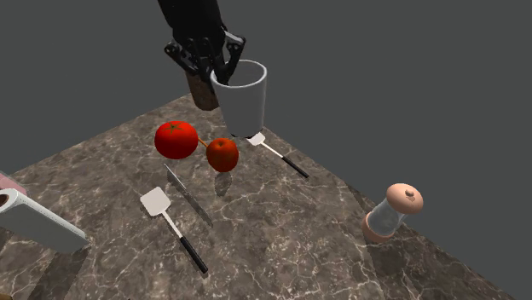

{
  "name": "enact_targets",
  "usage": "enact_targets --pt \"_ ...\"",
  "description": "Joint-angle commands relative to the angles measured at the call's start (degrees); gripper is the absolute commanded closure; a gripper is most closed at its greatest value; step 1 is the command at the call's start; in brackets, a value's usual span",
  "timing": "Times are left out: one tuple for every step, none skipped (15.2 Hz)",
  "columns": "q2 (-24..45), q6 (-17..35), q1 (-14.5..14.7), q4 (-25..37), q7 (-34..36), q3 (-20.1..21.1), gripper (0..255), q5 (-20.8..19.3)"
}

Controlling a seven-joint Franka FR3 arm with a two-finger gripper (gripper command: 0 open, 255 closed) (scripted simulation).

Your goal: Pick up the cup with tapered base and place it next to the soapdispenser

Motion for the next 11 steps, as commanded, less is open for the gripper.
enact_targets --pt "-1.8 0.4 1.2 -2.4 2.0 0.6 255 -0.2" --pt "-2.6 0.6 1.9 -3.6 3.2 1.0 255 -0.3" --pt "-3.3 0.7 2.7 -4.6 4.4 1.4 255 -0.3" --pt "-4.0 0.8 3.4 -5.5 5.6 1.8 255 -0.4" --pt "-4.6 0.8 4.1 -6.3 6.8 2.3 255 -0.5" --pt "-5.1 0.9 4.8 -7.1 8.0 2.7 255 -0.6" --pt "-5.6 0.8 5.6 -7.8 9.2 3.1 255 -0.7" --pt "-6.1 0.8 6.3 -8.3 10.4 3.6 255 -0.8" --pt "-6.4 0.7 7.0 -8.8 11.7 4.1 255 -0.9" --pt "-6.8 0.6 7.8 -9.3 12.9 4.5 255 -1.0" --pt "-7.0 0.5 8.5 -9.6 14.2 5.0 255 -1.1"
